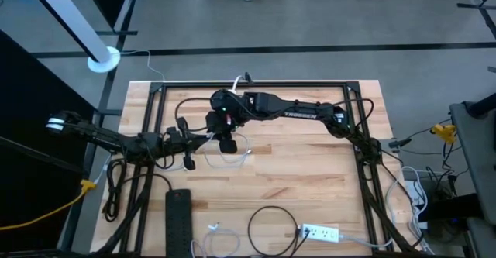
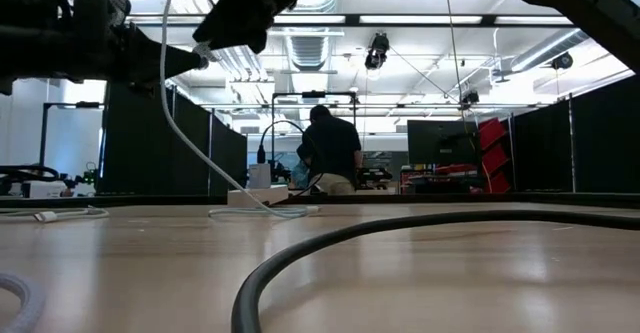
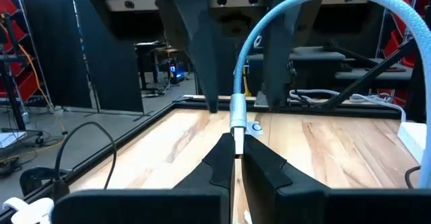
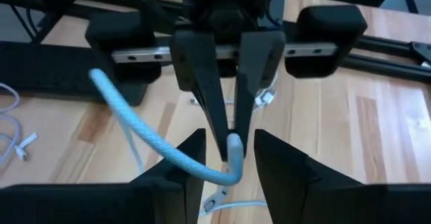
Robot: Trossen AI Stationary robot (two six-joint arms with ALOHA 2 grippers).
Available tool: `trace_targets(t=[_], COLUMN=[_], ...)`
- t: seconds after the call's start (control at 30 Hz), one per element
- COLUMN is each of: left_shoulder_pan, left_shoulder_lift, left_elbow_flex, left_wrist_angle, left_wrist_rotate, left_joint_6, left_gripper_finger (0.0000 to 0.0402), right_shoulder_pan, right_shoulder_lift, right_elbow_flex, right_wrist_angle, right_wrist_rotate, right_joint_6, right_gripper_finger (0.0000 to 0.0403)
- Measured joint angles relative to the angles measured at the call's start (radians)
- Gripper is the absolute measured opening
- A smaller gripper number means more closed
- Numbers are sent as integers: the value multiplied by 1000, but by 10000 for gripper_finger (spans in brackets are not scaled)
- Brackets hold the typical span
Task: Plug in charger cables
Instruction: Insert the top white charger cable into the top white outlet extension
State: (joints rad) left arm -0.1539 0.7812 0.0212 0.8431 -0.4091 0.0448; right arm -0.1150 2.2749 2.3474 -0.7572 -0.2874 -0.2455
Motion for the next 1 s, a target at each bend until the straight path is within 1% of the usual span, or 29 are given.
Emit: trace_targets(t=[0.37, 0.47, 0.53, 0.6, 0.7, 0.77, 0.87, 0.93, 1.0], left_shoulder_pan=[0, 0, 0, 0, 0, 2, 17, 39, 76], left_shoulder_lift=[3, 3, 4, 4, 12, 20, 39, 57, 79], left_elbow_flex=[0, 0, 0, 1, 1, 1, 1, 1, 1], left_wrist_angle=[10, 6, 1, -9, -23, -24, -45, -66, -78], left_wrist_rotate=[0, 0, -13, -47, -99, -106, -112, -123, -135], left_joint_6=[3, 3, 0, -3, -3, -4, -6, -22, -56], left_gripper_finger=[5, 5, 7, 21, 54, 78, 112, 131, 147], right_shoulder_pan=[2, 2, 2, 1, 0, 2, 2, 3, 2], right_shoulder_lift=[7, 7, 8, 8, 7, -1, -16, -27, -35], right_elbow_flex=[0, 0, 0, 0, 0, 0, 0, 0, 2], right_wrist_angle=[-14, -14, -15, -13, -28, -55, -94, -112, -132], right_wrist_rotate=[2, 2, 4, 13, 49, 73, 75, 77, 103], right_joint_6=[0, -1, -7, -5, -1, -8, -12, -16, -17], right_gripper_finger=[42, 20, 14, 14, 14, 14, 14, 14, 14])
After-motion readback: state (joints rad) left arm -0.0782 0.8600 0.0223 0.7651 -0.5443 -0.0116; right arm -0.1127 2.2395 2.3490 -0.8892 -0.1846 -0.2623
